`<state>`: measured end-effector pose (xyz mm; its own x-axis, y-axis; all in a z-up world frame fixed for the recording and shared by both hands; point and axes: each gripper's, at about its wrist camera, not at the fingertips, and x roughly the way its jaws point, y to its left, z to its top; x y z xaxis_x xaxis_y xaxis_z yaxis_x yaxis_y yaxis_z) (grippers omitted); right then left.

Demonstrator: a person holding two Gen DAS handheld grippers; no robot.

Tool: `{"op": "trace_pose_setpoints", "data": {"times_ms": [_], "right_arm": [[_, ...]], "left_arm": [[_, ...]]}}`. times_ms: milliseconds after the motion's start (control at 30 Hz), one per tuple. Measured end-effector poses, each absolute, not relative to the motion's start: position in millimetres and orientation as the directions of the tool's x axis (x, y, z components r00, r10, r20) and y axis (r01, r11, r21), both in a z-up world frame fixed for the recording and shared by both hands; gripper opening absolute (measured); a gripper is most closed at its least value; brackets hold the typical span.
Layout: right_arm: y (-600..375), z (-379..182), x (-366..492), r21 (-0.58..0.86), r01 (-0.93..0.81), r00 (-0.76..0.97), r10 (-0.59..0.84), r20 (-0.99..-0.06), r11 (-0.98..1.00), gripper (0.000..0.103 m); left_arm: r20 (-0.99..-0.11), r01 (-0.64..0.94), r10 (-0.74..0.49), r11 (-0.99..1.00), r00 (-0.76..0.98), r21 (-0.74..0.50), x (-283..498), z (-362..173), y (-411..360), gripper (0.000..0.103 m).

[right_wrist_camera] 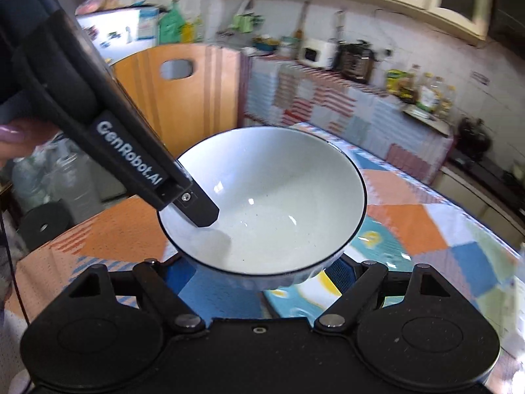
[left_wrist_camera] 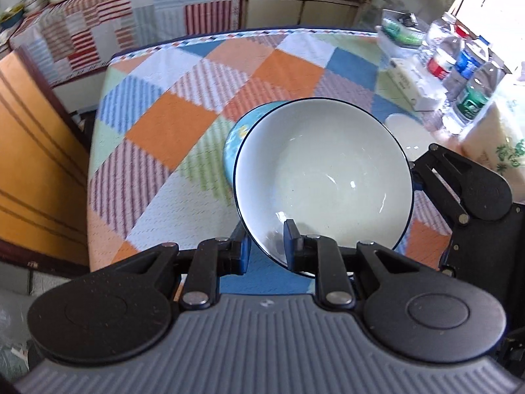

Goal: Organize plates and bowls
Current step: 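Carry the ribbed bowl with the left tool and lower it onto the bowl stack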

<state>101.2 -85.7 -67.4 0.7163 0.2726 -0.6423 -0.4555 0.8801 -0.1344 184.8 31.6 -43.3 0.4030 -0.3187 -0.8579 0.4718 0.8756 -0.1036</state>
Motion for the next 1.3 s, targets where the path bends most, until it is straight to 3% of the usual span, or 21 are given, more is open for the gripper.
{"op": "trace_pose_setpoints", "data": {"times_ms": [433, 700, 1033, 1300], "right_arm": [[-155.4, -64.3, 102.8, -0.162, -0.225, 0.778, 0.077, -0.624, 0.961, 0.087], [-198.2, -69.5, 117.2, -0.138, -0.107, 0.746, -0.013, -0.666, 0.985, 0.087], [-238.0, -89.4, 120.9, -0.017, -0.024, 0.677, 0.004, -0.736, 1.0, 0.087], [-261.6, -96.3, 127.1, 0.086, 0.005, 0.627, 0.064, -0.777, 0.996, 0.088]], "left_arm": [[-0.84, 0.611, -0.348, 0.791, 0.416, -0.025, 195.3, -34.2, -85.6, 0.02], [-0.859, 0.637, -0.38, 0.766, 0.344, -0.084, 218.5, -54.0, -140.4, 0.019], [-0.891, 0.624, -0.39, 0.762, 0.231, -0.172, 244.8, -87.7, -173.5, 0.019], [-0.908, 0.646, -0.334, 0.757, 0.252, -0.099, 245.1, -98.9, -194.0, 0.02]]}}
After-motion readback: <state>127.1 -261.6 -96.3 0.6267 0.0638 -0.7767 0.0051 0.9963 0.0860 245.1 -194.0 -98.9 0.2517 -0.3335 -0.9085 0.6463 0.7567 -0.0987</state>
